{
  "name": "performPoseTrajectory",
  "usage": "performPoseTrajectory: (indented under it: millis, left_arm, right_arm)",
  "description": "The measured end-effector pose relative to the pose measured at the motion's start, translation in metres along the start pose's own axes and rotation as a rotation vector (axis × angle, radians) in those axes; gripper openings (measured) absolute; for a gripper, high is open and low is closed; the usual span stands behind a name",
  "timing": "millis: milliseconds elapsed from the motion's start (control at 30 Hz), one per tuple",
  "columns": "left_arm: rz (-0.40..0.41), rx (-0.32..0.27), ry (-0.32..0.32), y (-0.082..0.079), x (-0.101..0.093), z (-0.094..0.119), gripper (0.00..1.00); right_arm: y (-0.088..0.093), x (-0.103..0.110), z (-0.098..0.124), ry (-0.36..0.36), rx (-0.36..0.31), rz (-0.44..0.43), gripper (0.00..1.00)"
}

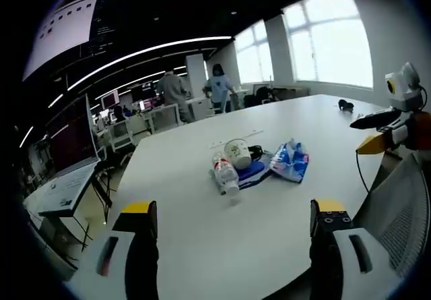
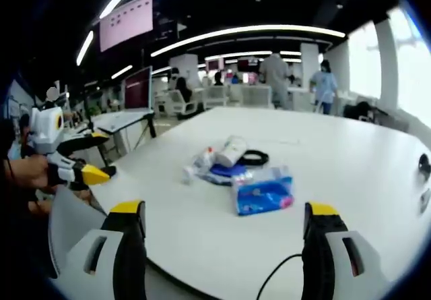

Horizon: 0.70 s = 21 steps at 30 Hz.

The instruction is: Arrange the tabletop items into an orderly group along one side of the table until the central work area is clear of visible clutter.

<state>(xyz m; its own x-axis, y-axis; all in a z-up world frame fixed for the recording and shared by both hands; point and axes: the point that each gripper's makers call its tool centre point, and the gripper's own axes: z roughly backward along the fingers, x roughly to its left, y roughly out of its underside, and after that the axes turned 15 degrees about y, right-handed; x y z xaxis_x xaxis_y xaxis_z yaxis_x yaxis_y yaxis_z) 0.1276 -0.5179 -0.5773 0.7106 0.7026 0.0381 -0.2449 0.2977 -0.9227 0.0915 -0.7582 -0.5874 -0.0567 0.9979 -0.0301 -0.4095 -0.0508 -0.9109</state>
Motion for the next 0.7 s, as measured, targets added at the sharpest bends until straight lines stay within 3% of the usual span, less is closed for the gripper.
performPoseTrajectory:
  millis: [700]
  left_arm:
    - [0.024, 0.038, 0.008, 0.010, -0.002, -0.003, 0.93]
  right_arm:
    - [0.011, -0.003, 0.002, 0.011, 0.041, -0.007, 0.95]
